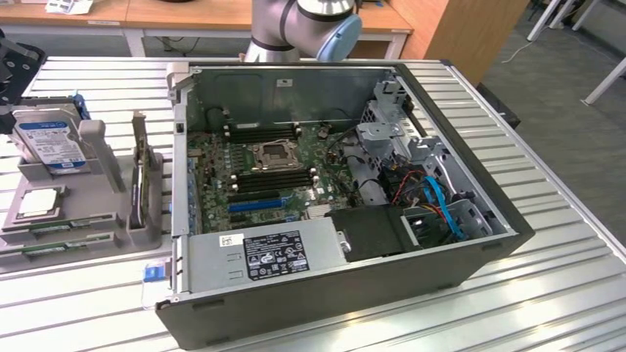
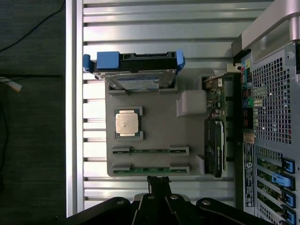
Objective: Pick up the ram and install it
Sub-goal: 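Pick up the ram and move it above insertion slot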
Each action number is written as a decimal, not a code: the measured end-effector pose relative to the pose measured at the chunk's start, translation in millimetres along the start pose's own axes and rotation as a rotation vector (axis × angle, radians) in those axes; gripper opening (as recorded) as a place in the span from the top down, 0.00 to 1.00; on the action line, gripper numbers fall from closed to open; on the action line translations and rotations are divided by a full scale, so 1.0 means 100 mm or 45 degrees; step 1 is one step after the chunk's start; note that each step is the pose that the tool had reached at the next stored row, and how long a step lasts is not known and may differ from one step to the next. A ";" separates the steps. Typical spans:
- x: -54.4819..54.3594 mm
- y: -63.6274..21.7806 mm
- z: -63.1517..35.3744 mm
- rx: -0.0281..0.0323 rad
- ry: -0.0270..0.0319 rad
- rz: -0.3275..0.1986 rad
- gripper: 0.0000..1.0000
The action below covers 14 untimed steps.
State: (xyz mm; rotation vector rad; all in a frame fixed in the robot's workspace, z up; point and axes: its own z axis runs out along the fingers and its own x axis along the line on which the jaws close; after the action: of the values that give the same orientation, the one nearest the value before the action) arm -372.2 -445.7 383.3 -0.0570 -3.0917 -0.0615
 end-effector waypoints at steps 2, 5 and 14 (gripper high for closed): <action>0.00 0.000 0.000 0.0000 0.0000 0.000 0.90; 0.00 0.000 0.000 0.0000 0.0000 0.000 0.90; 0.00 0.000 0.000 0.0047 0.0037 -0.095 0.90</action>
State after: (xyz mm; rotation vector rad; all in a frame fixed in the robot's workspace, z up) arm -372.1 -445.7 383.3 0.0591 -3.0903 -0.0586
